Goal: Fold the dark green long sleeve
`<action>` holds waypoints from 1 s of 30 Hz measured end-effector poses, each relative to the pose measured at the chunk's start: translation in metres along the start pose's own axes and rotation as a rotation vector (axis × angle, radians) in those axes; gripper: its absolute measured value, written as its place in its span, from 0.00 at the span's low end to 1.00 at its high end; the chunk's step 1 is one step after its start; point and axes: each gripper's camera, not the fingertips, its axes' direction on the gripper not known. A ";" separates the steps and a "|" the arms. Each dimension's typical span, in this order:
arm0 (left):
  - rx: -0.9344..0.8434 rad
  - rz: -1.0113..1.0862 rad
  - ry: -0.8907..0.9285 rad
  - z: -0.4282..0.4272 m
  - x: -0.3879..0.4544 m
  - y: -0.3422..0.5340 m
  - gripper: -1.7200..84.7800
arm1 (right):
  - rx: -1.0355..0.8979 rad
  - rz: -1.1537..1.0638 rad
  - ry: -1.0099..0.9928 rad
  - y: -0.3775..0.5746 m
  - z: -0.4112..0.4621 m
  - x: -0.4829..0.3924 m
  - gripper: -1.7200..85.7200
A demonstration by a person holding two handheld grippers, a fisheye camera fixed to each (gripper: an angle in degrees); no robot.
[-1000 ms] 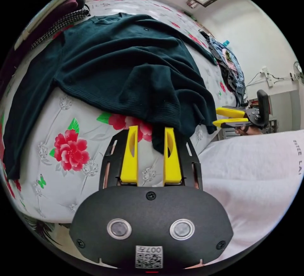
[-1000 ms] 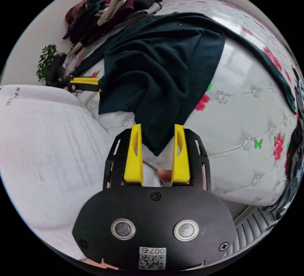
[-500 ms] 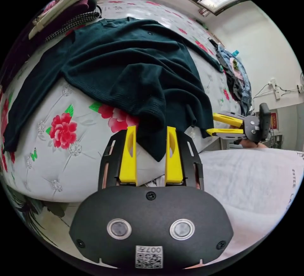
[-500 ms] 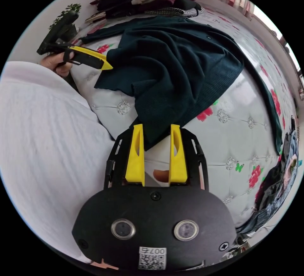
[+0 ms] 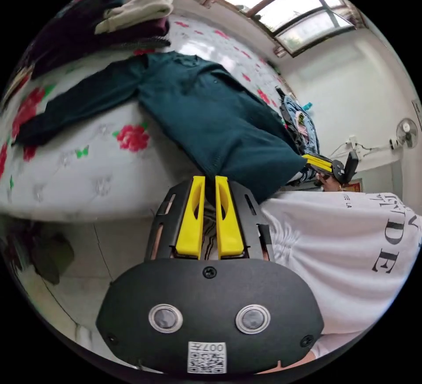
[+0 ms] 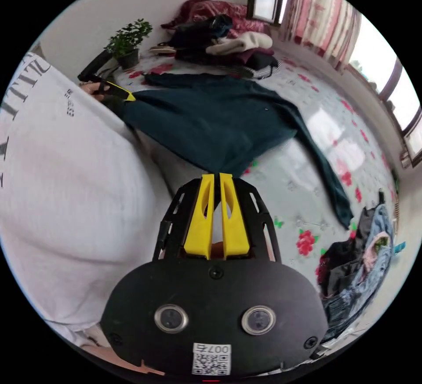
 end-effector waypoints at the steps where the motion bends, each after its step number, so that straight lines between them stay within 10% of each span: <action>1: -0.031 -0.100 0.037 0.011 -0.017 0.011 0.07 | -0.076 0.026 -0.049 0.005 0.022 -0.001 0.03; 17: -0.097 -0.233 -0.020 0.007 -0.017 0.024 0.08 | -0.180 0.221 -0.208 0.050 0.073 0.003 0.05; 30: 0.252 -0.390 -0.130 -0.136 -0.057 0.001 0.10 | 0.062 0.567 -0.067 0.040 0.020 0.067 0.09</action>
